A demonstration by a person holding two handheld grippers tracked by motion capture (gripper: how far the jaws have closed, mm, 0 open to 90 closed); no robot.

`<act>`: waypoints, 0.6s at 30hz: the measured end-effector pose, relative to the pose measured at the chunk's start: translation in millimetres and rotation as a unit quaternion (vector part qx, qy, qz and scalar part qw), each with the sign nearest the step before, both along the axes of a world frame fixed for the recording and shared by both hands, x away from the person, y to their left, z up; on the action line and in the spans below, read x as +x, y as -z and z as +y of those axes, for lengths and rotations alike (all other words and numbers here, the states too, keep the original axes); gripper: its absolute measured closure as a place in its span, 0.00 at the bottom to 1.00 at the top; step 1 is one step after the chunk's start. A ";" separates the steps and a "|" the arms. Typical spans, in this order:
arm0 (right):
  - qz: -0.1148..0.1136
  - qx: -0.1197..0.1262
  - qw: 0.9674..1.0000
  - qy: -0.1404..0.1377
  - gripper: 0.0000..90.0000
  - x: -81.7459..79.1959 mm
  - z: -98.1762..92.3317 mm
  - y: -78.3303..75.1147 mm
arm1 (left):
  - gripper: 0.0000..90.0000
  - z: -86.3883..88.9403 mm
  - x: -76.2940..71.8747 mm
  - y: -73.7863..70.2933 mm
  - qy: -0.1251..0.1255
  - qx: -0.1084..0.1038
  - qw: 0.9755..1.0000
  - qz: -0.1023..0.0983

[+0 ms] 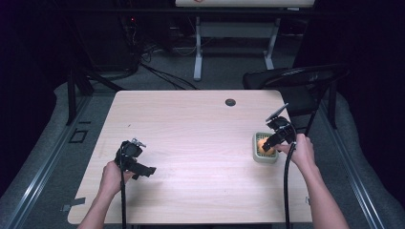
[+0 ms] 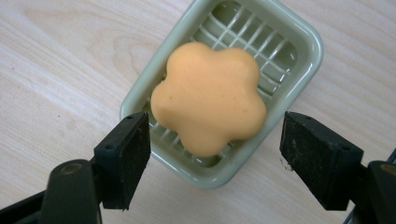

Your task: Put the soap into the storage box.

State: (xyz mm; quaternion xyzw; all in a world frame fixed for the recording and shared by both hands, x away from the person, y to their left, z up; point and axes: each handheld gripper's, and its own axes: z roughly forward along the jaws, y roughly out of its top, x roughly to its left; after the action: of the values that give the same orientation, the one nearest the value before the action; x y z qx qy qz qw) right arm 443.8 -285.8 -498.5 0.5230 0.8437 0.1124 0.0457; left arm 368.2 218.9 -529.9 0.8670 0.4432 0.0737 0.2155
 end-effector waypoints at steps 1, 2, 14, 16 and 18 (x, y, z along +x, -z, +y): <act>0.000 -0.001 1.000 -0.001 0.27 -1.9 -1.2 -0.1 | 0.00 0.2 0.1 0.2 0.000 0.000 1.000 0.000; -0.002 0.001 1.000 -0.001 0.27 -5.9 -3.5 0.2 | 0.00 0.3 0.1 0.4 -0.001 0.001 1.000 -0.001; -0.002 0.006 1.000 -0.002 0.21 -27.4 -10.9 -4.3 | 0.00 2.7 -1.6 -0.4 -0.003 0.001 1.000 -0.001; 0.001 0.008 1.000 -0.005 0.20 -29.2 -10.9 -4.9 | 0.00 2.3 -1.7 -0.8 -0.004 -0.001 1.000 -0.003; 0.002 0.003 1.000 -0.007 0.18 -33.4 -10.2 -5.9 | 0.00 0.9 -1.7 -0.6 -0.003 0.001 1.000 -0.002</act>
State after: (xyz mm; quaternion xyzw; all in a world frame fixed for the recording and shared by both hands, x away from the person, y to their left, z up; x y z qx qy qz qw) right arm 410.4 -296.0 -492.6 0.5174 0.8470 0.1145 0.0412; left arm 366.4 219.8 -529.2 0.8657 0.4454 0.0762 0.2154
